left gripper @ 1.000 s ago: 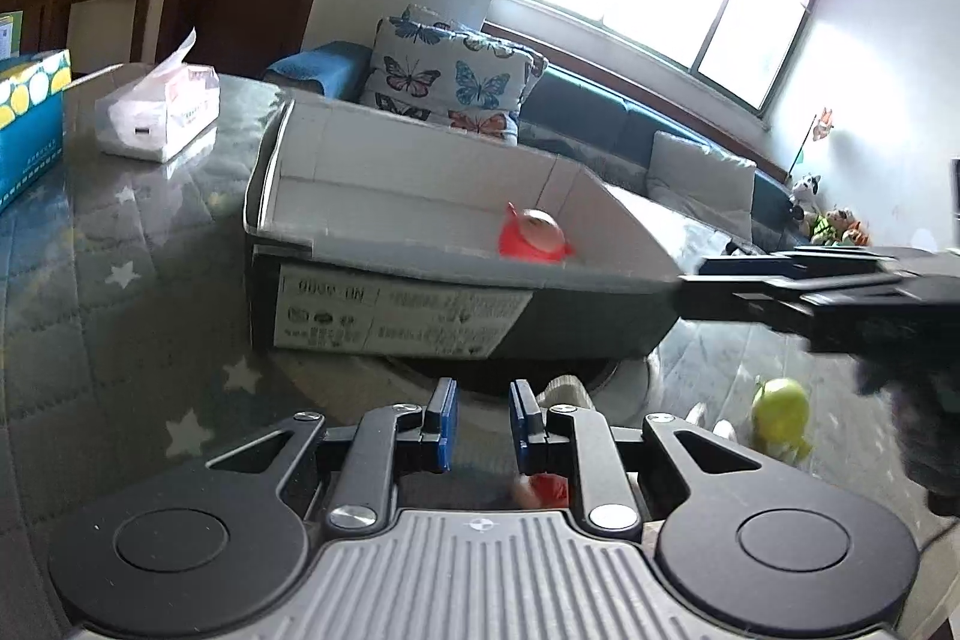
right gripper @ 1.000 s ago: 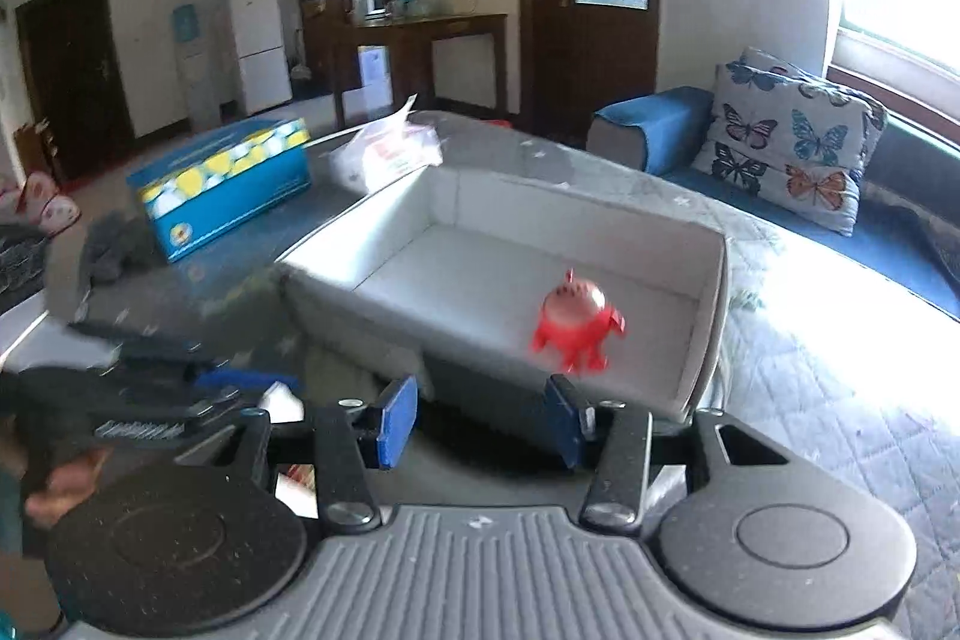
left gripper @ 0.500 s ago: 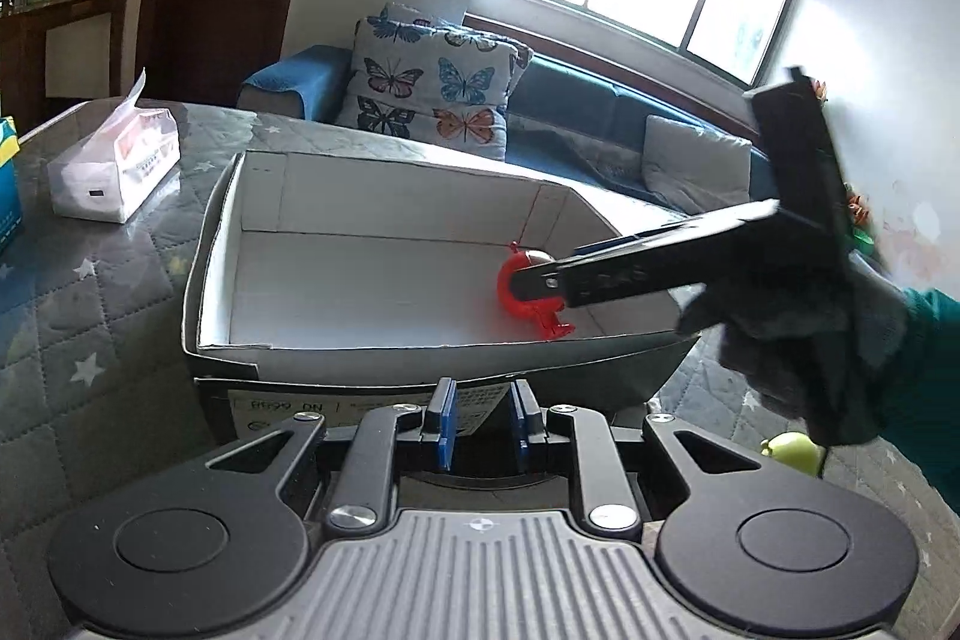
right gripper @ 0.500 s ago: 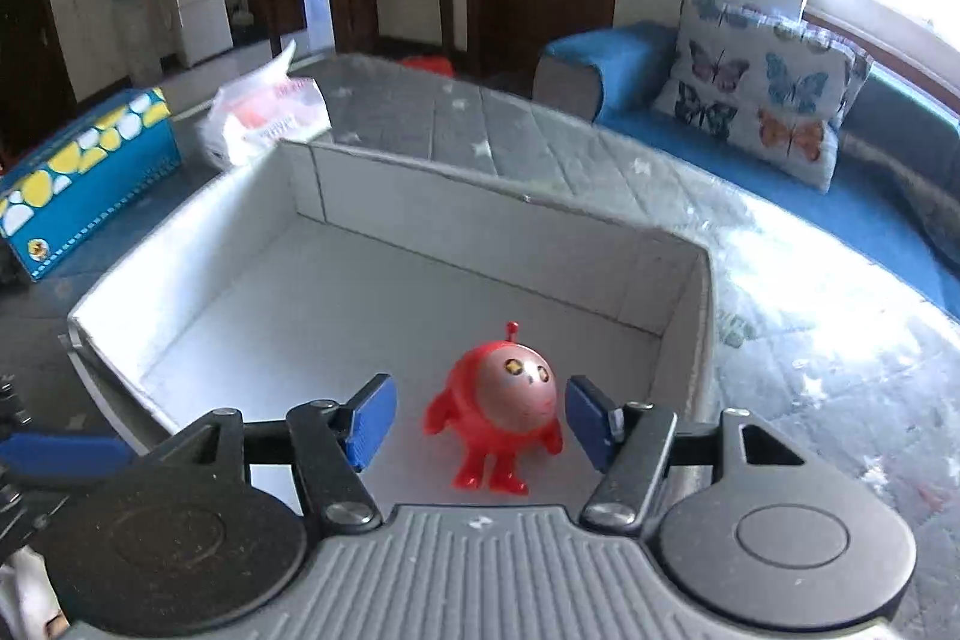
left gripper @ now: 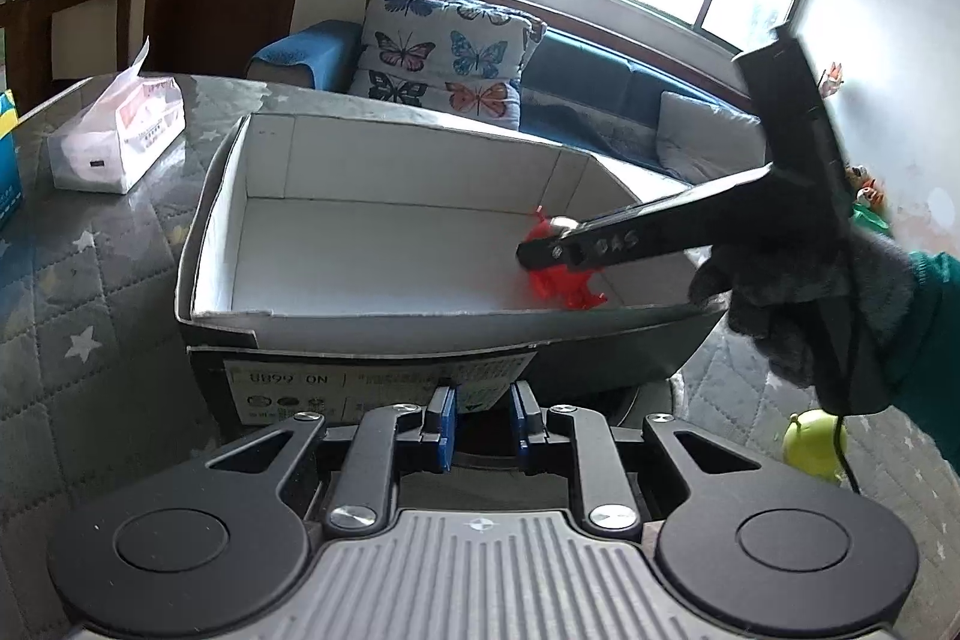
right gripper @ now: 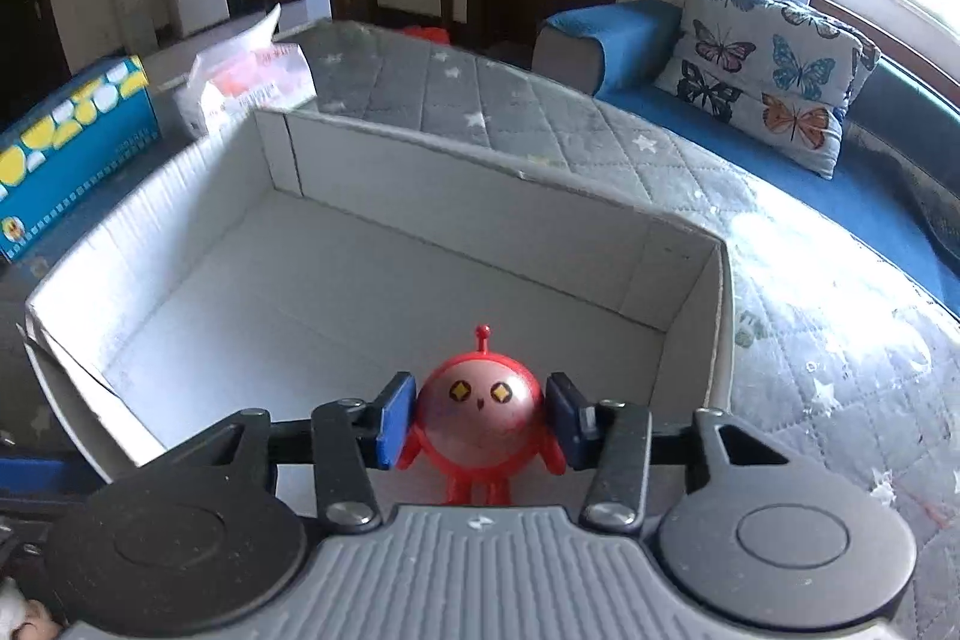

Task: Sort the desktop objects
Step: 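Grasp the red round toy left in the box with the right gripper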

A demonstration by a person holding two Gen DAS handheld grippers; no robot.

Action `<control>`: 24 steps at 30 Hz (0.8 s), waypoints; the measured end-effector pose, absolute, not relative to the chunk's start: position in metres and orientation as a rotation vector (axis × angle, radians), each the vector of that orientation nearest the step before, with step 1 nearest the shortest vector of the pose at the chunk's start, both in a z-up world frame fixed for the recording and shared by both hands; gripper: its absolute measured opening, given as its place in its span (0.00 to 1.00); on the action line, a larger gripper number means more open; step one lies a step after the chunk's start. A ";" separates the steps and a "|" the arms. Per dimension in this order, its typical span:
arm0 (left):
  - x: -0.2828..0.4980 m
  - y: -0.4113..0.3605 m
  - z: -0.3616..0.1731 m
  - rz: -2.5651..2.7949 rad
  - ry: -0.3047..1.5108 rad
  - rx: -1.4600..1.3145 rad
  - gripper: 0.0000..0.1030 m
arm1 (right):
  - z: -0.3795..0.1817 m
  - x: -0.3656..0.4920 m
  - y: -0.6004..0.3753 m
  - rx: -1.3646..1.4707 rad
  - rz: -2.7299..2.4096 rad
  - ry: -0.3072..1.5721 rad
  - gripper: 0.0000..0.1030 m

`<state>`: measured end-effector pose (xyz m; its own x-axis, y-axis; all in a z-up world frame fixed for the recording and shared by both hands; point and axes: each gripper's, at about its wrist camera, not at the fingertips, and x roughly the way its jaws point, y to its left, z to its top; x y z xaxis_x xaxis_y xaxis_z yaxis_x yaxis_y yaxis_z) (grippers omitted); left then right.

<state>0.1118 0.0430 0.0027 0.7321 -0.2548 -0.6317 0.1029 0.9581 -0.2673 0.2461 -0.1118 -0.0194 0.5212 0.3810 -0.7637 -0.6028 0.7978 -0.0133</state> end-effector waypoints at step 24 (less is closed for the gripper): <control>0.096 0.039 0.009 -0.163 0.727 -0.217 0.20 | 0.034 0.106 -0.189 -0.242 0.656 0.703 0.46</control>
